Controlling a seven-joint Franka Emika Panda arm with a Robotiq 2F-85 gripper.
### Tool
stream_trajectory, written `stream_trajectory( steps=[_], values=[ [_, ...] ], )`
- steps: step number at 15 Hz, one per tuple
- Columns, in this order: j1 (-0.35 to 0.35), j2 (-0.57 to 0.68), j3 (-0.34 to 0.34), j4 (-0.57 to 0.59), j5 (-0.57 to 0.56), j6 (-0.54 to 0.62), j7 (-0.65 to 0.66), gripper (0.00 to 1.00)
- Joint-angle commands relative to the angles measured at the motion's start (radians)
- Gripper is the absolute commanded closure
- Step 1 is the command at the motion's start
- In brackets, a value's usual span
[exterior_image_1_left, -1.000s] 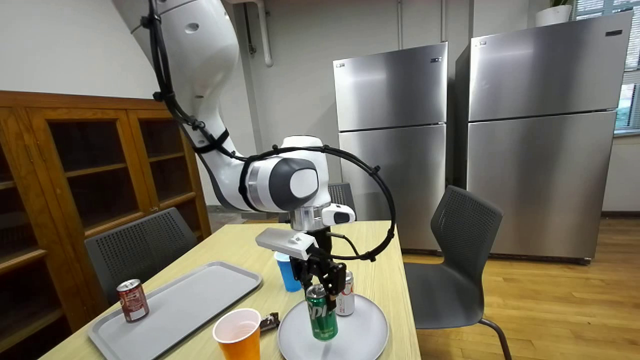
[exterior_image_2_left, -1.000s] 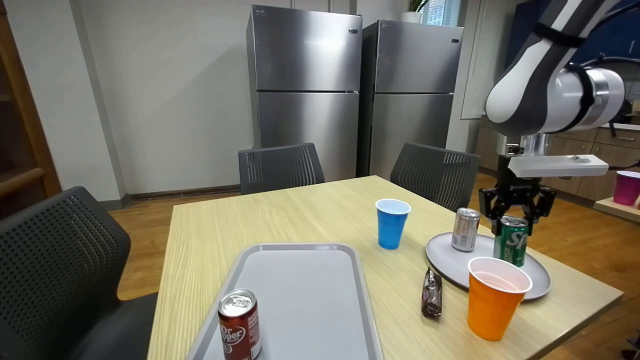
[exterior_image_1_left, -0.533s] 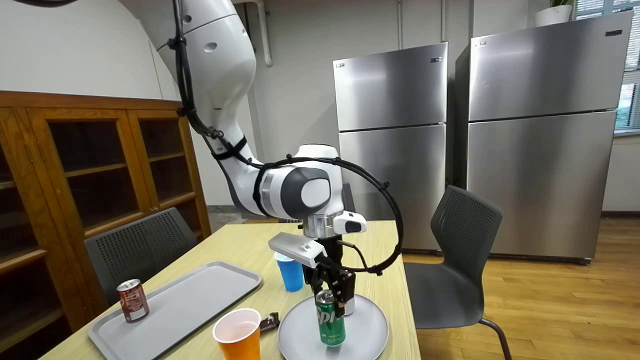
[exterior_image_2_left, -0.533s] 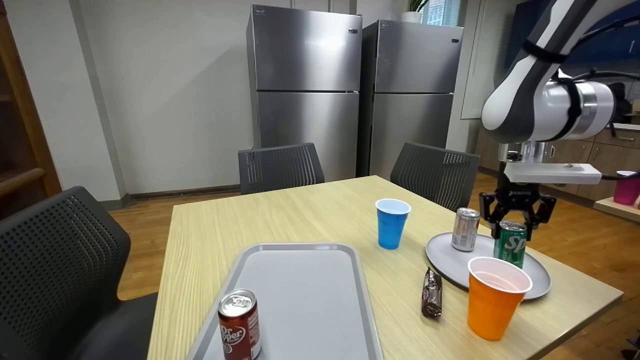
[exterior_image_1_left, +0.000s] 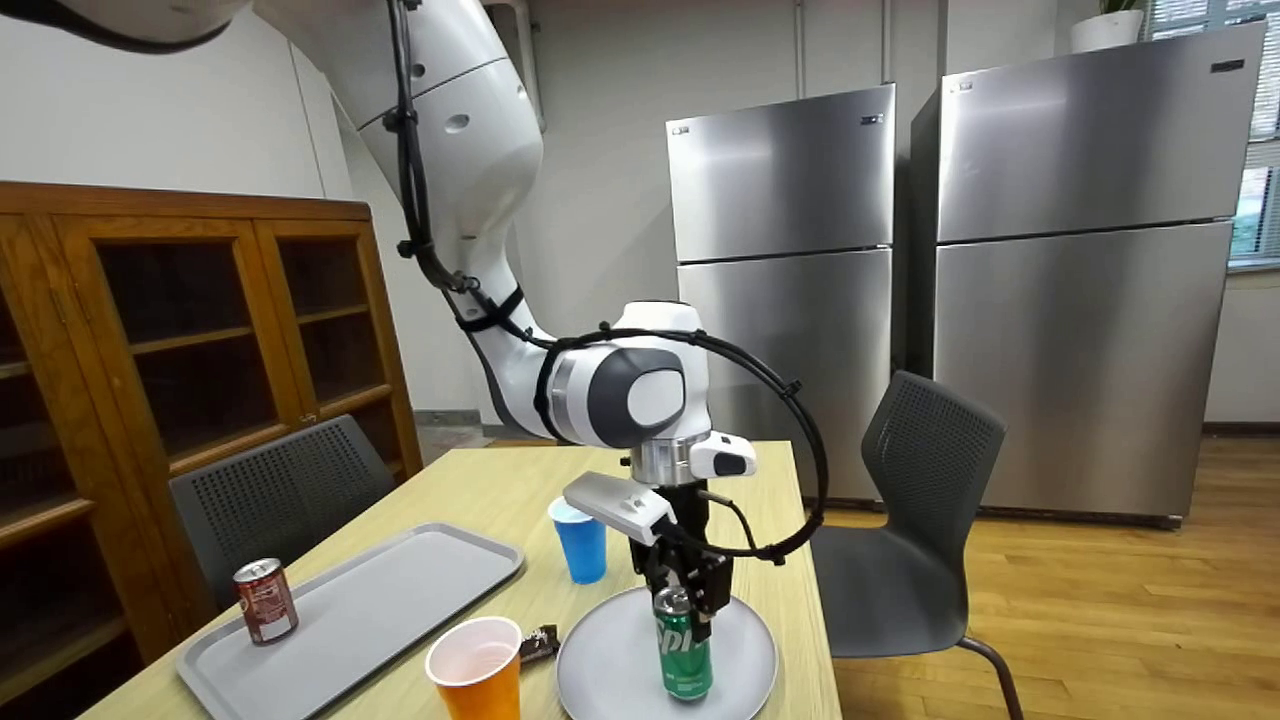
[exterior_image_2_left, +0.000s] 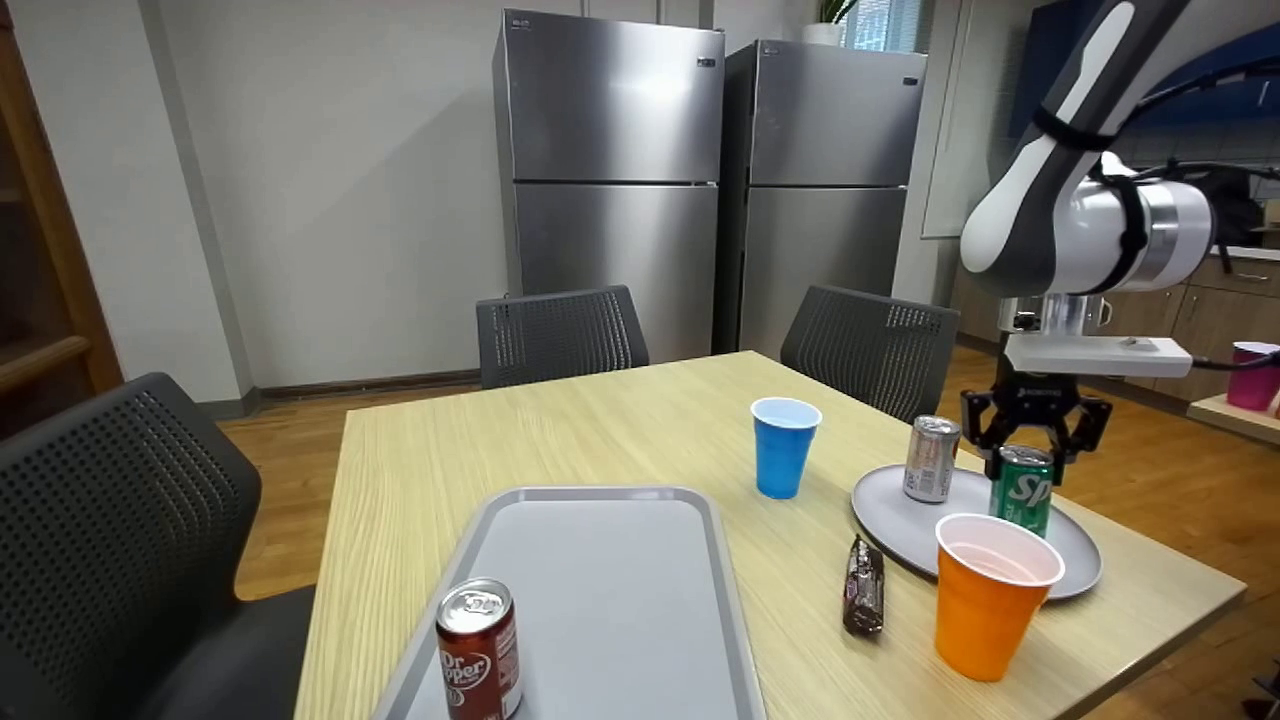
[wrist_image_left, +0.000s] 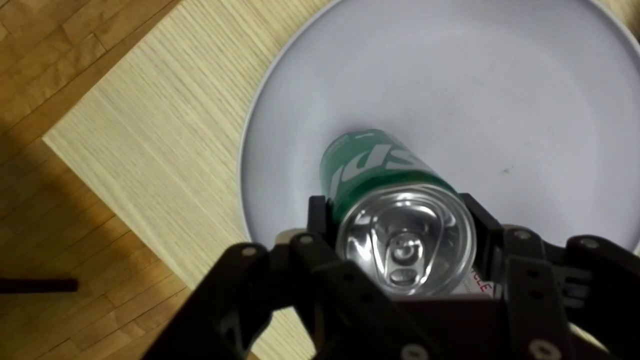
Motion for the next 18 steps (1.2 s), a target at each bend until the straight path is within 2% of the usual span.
stream_trajectory(
  steps=[1, 2, 3, 5, 6, 11, 18],
  values=[
    [-0.013, 0.013, 0.004, 0.035, 0.016, -0.016, 0.01, 0.61],
    [-0.016, 0.013, 0.007, 0.037, 0.015, -0.022, 0.001, 0.46],
    [-0.013, 0.013, 0.005, 0.038, 0.01, -0.023, 0.001, 0.11],
    [-0.006, 0.002, 0.0, 0.033, -0.002, -0.019, 0.003, 0.04],
    [-0.002, -0.006, -0.004, 0.031, -0.008, -0.015, 0.006, 0.0],
    [0.016, -0.068, -0.011, 0.005, -0.029, 0.016, 0.017, 0.0],
    [0.087, -0.157, 0.004, -0.031, -0.086, 0.049, 0.049, 0.0]
  ],
)
